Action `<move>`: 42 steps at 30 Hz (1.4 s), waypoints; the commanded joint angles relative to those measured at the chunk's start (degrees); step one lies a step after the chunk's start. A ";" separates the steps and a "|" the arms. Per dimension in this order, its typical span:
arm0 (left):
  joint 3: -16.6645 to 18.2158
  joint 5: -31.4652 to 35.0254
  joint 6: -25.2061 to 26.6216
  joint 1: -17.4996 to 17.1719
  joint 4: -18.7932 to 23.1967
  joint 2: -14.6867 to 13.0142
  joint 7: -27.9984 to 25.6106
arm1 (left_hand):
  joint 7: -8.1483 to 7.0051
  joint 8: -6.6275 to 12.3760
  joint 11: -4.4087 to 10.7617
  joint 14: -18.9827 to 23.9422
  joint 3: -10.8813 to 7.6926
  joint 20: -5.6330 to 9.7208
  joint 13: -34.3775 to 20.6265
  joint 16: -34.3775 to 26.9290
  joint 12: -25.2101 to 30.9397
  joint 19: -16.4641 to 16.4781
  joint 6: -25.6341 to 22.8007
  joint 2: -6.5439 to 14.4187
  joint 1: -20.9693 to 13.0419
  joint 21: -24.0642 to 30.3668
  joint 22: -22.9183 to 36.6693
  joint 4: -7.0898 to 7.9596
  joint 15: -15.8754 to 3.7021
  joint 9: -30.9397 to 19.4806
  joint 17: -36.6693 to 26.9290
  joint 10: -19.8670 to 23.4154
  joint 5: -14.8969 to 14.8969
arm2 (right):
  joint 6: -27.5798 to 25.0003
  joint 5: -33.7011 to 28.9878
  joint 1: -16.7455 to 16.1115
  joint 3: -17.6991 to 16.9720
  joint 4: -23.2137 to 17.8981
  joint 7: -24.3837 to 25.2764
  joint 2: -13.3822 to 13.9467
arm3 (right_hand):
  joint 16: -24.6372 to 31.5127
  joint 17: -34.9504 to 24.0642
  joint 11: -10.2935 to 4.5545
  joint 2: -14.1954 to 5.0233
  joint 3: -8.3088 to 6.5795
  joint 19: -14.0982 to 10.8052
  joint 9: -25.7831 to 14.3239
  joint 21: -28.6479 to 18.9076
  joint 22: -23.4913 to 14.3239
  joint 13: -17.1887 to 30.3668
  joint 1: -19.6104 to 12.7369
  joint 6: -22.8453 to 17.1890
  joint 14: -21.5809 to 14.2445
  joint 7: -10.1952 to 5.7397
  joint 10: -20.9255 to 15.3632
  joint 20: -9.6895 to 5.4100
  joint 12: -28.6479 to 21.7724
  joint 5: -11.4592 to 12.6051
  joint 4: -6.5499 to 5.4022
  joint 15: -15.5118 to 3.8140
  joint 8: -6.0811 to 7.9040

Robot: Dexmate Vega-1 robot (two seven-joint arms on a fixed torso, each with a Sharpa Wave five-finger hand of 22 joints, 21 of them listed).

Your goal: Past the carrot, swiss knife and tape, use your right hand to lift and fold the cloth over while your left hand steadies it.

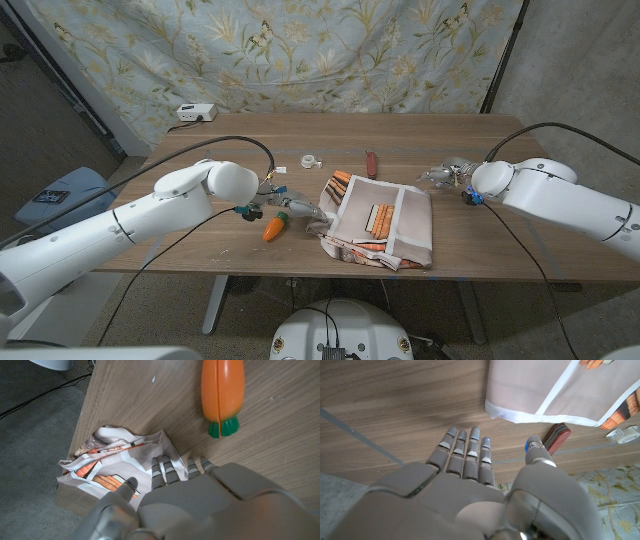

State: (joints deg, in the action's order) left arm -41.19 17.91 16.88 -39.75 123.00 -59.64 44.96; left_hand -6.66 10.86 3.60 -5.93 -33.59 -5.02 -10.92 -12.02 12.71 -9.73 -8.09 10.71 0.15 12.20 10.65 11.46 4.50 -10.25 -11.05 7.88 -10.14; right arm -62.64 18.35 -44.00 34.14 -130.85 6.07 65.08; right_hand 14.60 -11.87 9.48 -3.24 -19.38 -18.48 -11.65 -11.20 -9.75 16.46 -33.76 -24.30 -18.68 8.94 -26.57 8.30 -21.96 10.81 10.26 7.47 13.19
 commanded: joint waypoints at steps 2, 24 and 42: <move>-0.20 0.06 0.25 0.34 -0.35 0.17 0.16 | 0.09 0.04 -0.02 0.10 -0.22 0.02 -0.04 -0.02 -0.06 -6.05 -0.35 -0.01 0.46 0.26 0.20 0.03 0.18 -0.29 -0.19 0.43 0.06 | -0.68 -0.58 2.13 2.47 1.78 -2.14 -0.80 | 0.01 -0.25 -0.51 0.13 -0.02 0.26 -0.31 0.19 -0.08 0.38 -0.98 -0.96 -0.51 0.66 -0.78 0.11 -0.70 0.26 -0.51 -0.29 -0.10; -0.46 0.07 0.95 0.37 -0.30 0.44 -0.28 | 0.13 0.01 0.01 0.08 -0.23 0.01 -0.06 0.10 -0.15 -6.12 -0.43 -0.03 0.44 0.25 0.19 0.01 0.28 -0.29 -0.19 0.47 0.07 | 0.78 -3.34 5.60 6.29 3.45 -5.64 -2.16 | 0.10 -0.53 -1.00 0.35 0.31 0.51 -0.49 0.25 -0.08 1.14 -2.02 -2.30 -1.93 0.75 -2.18 0.39 -2.17 0.35 -0.93 -0.65 -0.12; -0.74 0.49 1.98 0.38 0.72 0.20 0.29 | 0.20 -0.01 -0.08 0.15 -0.27 0.13 -0.07 0.16 -0.25 -6.11 -0.52 -0.02 0.42 0.27 0.18 0.00 0.18 -0.30 -0.19 0.45 0.08 | 2.23 -4.09 5.41 6.63 4.04 -7.42 -2.11 | 0.53 -0.82 -1.68 0.31 0.67 0.44 -0.69 0.20 -0.07 2.03 -2.88 -4.50 -4.09 0.51 -4.36 0.52 -4.11 0.41 -1.18 -1.47 0.16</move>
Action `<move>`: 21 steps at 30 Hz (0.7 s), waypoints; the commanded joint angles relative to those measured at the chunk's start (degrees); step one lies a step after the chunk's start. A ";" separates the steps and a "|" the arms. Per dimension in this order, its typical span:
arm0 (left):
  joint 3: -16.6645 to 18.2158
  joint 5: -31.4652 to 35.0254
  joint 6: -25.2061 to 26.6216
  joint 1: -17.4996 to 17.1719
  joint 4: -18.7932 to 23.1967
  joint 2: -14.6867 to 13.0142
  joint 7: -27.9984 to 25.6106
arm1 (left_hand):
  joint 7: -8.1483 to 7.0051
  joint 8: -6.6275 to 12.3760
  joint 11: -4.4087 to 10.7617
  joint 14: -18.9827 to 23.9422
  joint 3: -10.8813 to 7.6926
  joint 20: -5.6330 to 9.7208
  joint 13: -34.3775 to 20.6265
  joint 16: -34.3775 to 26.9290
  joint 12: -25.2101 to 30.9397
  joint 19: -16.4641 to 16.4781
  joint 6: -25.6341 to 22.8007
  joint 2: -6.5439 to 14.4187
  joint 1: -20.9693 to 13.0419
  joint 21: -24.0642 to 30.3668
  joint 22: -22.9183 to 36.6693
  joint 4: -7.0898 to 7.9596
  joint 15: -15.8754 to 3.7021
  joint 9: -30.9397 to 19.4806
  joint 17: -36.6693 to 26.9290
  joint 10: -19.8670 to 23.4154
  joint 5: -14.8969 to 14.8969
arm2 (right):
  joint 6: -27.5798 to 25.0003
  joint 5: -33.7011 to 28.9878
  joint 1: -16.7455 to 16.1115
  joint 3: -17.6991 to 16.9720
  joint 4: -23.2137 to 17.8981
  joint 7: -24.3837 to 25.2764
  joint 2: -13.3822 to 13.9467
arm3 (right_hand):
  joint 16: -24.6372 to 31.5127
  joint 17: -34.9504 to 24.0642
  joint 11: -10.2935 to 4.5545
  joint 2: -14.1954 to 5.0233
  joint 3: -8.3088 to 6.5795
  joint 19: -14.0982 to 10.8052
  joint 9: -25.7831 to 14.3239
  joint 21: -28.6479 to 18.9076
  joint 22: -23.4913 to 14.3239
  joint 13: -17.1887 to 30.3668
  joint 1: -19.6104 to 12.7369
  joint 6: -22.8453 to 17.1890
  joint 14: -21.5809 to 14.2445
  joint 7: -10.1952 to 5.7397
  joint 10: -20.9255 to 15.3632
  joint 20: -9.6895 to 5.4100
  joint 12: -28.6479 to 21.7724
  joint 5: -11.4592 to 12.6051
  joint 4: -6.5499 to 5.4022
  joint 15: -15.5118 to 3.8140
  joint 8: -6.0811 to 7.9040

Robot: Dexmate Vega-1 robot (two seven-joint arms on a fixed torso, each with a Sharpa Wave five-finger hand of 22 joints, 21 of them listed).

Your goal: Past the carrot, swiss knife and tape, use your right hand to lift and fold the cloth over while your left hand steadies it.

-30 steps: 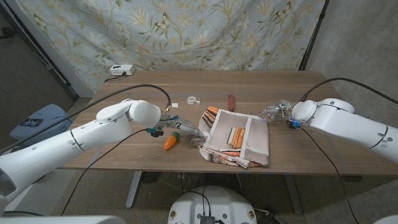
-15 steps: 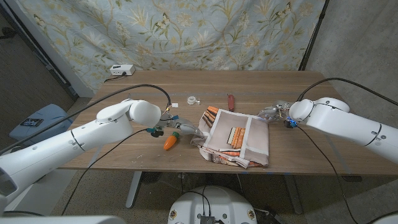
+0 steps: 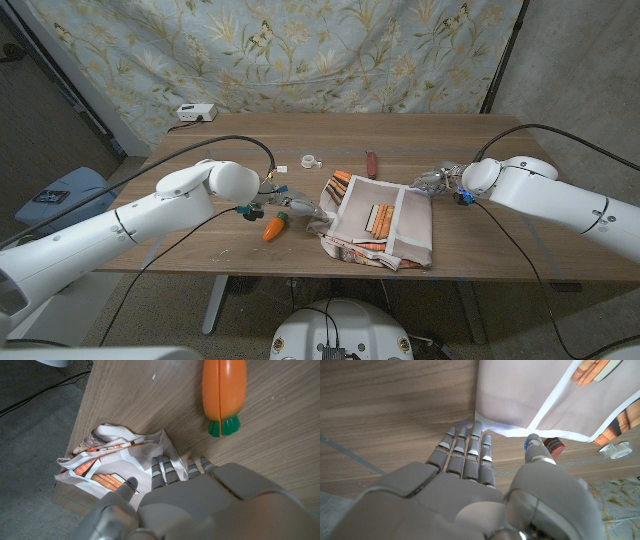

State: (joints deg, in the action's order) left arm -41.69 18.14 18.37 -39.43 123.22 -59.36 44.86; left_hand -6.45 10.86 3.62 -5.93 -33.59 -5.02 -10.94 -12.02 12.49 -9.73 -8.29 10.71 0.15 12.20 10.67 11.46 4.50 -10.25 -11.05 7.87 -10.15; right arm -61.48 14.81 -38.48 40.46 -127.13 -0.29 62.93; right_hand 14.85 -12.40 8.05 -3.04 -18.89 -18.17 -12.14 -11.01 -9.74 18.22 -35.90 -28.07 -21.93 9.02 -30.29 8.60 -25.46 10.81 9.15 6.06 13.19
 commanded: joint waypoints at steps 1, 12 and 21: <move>-0.27 0.30 0.40 0.04 0.50 -0.07 0.35 | -0.05 -0.02 -0.08 0.16 -0.27 0.08 -0.06 0.16 -0.03 -6.12 -0.29 -0.02 0.42 0.26 0.16 0.00 0.15 -0.30 -0.19 0.47 0.08 | 0.63 -0.43 -0.14 0.21 0.29 -1.02 -0.14 | 0.30 -0.31 -0.30 0.10 0.20 0.14 -0.22 0.01 -0.08 0.32 -0.79 -0.81 -0.92 0.38 -0.70 0.22 -0.69 0.42 -0.07 -0.05 0.16; -0.27 0.28 0.43 -0.09 0.60 -0.18 0.32 | -0.06 0.00 -0.10 0.17 -0.31 0.13 -0.07 0.21 -0.10 -6.13 -0.40 -0.02 0.40 0.26 0.15 -0.01 0.11 -0.30 -0.18 0.40 0.08 | 0.71 -0.28 -1.16 -0.03 0.91 -0.43 -0.96 | 0.51 -0.50 -0.56 -0.04 0.40 0.06 -0.35 -0.01 -0.08 0.86 -1.22 -1.97 -1.93 0.01 -1.52 0.12 -1.66 0.42 -0.19 -0.71 0.30; 0.09 0.04 0.14 -0.25 0.40 -0.49 0.01 | -0.04 0.02 -0.22 0.15 -0.37 0.08 -0.08 0.26 -0.24 -6.14 -0.53 0.02 0.37 0.26 0.14 -0.03 0.17 -0.30 -0.18 0.11 0.08 | 0.35 -0.89 -1.41 0.62 1.63 0.94 -2.32 | 1.68 -0.97 -1.87 -0.42 0.63 -0.72 -0.77 -0.17 -0.05 2.39 -2.65 -5.47 -5.66 -1.18 -4.80 -0.07 -4.68 0.55 -0.06 -2.43 1.10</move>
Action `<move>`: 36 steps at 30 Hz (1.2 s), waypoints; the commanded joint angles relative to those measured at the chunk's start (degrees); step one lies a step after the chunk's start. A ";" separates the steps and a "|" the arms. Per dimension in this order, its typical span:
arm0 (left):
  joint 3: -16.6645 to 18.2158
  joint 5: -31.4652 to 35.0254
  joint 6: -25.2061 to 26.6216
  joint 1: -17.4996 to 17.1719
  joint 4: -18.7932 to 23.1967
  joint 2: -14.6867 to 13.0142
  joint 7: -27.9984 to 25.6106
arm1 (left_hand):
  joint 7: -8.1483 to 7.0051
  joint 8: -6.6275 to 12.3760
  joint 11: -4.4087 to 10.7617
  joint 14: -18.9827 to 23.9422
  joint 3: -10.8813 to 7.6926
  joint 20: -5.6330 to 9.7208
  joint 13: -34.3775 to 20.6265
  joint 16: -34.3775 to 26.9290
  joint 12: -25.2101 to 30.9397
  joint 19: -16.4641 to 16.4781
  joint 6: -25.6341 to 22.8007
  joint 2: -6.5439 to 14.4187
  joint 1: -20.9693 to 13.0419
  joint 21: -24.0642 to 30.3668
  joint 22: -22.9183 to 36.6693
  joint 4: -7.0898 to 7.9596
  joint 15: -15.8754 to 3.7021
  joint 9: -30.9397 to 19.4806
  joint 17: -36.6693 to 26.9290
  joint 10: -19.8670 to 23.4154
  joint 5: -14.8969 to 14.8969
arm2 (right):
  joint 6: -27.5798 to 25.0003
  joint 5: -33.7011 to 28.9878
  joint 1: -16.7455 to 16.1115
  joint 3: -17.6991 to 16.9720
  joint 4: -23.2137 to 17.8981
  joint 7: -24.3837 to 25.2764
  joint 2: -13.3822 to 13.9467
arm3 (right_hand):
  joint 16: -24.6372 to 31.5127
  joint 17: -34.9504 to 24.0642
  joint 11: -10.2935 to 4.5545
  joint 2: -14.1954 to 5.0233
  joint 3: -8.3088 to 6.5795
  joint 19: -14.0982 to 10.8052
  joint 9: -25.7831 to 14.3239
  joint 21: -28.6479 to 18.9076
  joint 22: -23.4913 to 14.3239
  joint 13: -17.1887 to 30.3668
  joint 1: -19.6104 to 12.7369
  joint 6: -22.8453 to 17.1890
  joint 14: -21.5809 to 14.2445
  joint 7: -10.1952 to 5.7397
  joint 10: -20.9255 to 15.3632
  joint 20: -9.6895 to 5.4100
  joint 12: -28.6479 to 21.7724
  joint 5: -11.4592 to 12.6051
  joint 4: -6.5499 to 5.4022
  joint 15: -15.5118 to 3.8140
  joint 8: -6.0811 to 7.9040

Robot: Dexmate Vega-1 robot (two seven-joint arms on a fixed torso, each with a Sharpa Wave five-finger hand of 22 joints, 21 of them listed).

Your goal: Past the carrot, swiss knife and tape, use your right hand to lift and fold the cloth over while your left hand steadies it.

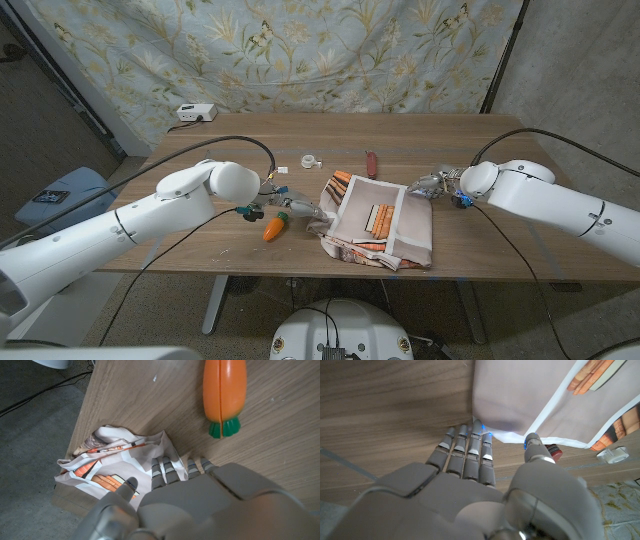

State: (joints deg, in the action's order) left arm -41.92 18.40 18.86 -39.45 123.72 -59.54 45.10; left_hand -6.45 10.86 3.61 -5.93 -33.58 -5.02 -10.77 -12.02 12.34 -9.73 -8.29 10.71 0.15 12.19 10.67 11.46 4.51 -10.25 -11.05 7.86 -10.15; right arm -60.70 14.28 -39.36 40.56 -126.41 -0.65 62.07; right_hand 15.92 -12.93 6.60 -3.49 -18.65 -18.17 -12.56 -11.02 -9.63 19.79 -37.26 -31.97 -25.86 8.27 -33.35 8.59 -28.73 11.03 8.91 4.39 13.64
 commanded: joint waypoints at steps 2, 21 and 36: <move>0.34 -0.26 -0.29 -0.26 -0.09 -0.34 -0.19 | -0.04 0.02 -0.15 0.17 -0.39 0.09 -0.25 0.26 -0.11 -6.10 -0.56 0.03 0.35 0.28 0.13 -0.04 0.15 -0.30 -0.17 0.08 0.07 | -0.23 -0.59 -0.37 0.85 1.31 1.33 -1.71 | 0.86 -0.56 -0.48 0.02 0.44 -1.04 -0.44 -0.24 -0.17 1.18 -1.66 -2.21 -2.47 -0.78 -2.19 -0.24 -1.99 0.37 0.25 -1.20 0.79; 0.64 -0.47 0.27 -0.85 0.07 -0.63 -0.85 | -0.36 -0.01 -0.29 -0.01 -0.63 0.22 -0.26 0.44 -0.41 -6.12 -0.62 -0.01 0.17 0.25 0.09 -0.19 0.07 -0.30 -0.12 -0.63 0.04 | -1.78 -3.38 1.19 3.31 2.84 3.22 -4.09 | 5.13 -3.45 -4.98 0.00 1.33 -3.94 -2.22 -0.55 -0.19 6.25 -6.67 -10.94 -11.00 -3.45 -8.49 -1.11 -10.04 0.52 0.78 -6.48 3.54; 0.60 -0.20 1.01 -1.13 0.56 -0.66 -1.33 | -0.58 -0.08 -0.24 -0.17 -1.07 0.13 -0.27 0.61 -0.55 -6.21 -0.52 -0.02 -0.08 0.19 0.04 -0.36 0.21 -0.30 -0.02 -1.14 -0.02 | -3.09 -4.91 2.07 4.54 2.98 4.15 -5.19 | 13.41 -11.51 -9.46 0.46 2.17 -8.18 -6.01 -0.89 -0.29 14.19 -18.00 -19.97 -19.43 -6.49 -14.94 -3.66 -20.48 1.04 1.09 -12.64 8.99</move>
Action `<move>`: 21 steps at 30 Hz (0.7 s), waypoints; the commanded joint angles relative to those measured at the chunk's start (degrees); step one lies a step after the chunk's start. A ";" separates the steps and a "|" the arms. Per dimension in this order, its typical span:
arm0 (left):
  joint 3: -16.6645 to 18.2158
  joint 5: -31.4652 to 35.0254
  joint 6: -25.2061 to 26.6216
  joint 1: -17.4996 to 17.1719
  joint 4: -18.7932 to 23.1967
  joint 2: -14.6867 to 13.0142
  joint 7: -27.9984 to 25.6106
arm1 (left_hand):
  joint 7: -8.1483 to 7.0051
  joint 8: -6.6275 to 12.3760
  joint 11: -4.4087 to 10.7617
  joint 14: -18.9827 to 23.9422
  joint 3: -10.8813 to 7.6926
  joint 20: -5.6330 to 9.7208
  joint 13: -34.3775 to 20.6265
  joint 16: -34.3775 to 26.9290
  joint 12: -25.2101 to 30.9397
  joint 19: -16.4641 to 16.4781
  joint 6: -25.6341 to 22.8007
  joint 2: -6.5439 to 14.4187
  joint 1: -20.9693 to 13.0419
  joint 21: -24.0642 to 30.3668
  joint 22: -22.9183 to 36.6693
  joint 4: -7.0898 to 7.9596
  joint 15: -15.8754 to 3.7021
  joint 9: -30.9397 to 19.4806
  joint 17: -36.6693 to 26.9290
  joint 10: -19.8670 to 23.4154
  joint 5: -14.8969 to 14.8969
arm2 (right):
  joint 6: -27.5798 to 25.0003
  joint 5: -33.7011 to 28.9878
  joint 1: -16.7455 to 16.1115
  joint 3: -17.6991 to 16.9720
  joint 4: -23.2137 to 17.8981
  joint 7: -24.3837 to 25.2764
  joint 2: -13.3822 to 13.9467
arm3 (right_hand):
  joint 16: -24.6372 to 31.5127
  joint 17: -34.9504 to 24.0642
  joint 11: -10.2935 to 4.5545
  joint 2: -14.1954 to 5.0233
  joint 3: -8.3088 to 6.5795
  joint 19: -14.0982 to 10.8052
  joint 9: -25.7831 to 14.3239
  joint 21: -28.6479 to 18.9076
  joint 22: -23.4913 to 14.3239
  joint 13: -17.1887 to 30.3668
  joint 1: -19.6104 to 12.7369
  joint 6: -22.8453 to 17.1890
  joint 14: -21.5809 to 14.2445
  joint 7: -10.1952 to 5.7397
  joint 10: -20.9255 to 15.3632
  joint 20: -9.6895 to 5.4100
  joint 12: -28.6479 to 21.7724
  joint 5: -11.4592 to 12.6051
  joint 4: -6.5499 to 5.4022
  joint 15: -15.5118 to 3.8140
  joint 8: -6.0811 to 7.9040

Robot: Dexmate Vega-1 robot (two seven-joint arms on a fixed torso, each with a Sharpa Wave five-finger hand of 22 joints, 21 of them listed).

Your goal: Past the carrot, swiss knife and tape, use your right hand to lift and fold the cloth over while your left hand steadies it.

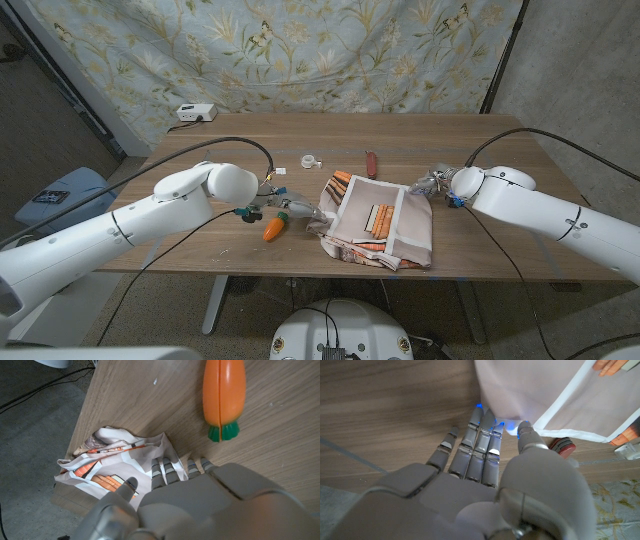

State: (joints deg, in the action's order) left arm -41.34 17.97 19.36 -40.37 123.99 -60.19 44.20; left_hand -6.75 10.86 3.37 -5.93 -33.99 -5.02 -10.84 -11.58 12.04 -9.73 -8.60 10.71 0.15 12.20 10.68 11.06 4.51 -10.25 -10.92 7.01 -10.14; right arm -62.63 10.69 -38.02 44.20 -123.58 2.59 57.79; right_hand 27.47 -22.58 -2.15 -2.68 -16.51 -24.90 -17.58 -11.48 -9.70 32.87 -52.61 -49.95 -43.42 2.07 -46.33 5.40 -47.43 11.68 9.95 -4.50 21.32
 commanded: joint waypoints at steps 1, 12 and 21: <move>0.02 0.22 0.53 -0.24 0.33 -0.01 -0.45 | -0.27 -0.09 -0.06 -0.19 -0.73 0.13 -0.19 0.18 -0.28 -6.21 -0.21 -0.02 -0.10 0.18 0.03 0.03 0.21 -0.30 -0.15 -0.36 -0.02 | -1.15 -1.56 0.82 1.07 0.11 1.02 -0.89 | 2.42 -2.26 -1.02 -0.62 -0.13 -1.80 -1.22 -0.49 -0.23 1.13 -3.49 -2.54 -2.74 -0.53 -2.52 -0.82 -2.11 0.41 0.09 -4.29 1.68; 0.00 0.24 1.22 -0.65 0.91 -0.05 -0.89 | -0.35 -0.10 0.03 -0.25 -0.98 0.11 -0.19 0.25 -0.25 -6.25 -0.21 -0.08 -0.19 0.15 0.00 -0.02 0.20 -0.30 -0.11 -0.41 -0.02 | -1.77 -2.96 0.93 1.90 0.69 2.71 -1.86 | 4.29 -3.61 -4.05 -1.58 -1.45 -4.88 -2.54 -1.04 -0.27 -0.12 -9.31 -6.59 -7.79 -2.47 -7.87 -2.78 -3.95 0.47 0.30 -7.31 4.31; -0.34 0.15 1.58 -0.56 0.92 0.39 -0.96 | -0.28 -0.14 -0.02 -0.27 -1.14 0.05 -0.19 0.28 -0.27 -6.26 -0.11 -0.13 -0.22 0.13 -0.01 -0.03 0.24 -0.30 -0.09 -0.51 -0.01 | -2.14 -3.64 1.15 1.83 0.18 3.57 -2.46 | 4.56 -3.89 -4.81 -1.38 -1.43 -6.67 -2.14 -1.42 -0.33 -0.89 -10.55 -7.87 -9.82 -2.75 -9.40 -3.10 -4.09 0.36 0.00 -8.53 4.70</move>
State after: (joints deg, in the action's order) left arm -41.30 18.14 20.53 -40.89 124.71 -60.22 43.47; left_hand -6.76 10.86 3.48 -5.93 -34.62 -5.02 -10.92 -11.58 11.86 -9.73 -8.60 10.71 0.15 12.19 10.68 10.90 4.51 -10.25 -10.92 6.72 -10.14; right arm -64.31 8.06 -37.31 45.78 -123.05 5.25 55.90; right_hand 31.51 -26.19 -6.89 -3.89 -17.88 -30.80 -19.65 -12.48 -9.77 32.00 -62.22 -57.22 -52.36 -0.91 -55.06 2.35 -51.16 11.68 10.03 -7.16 25.66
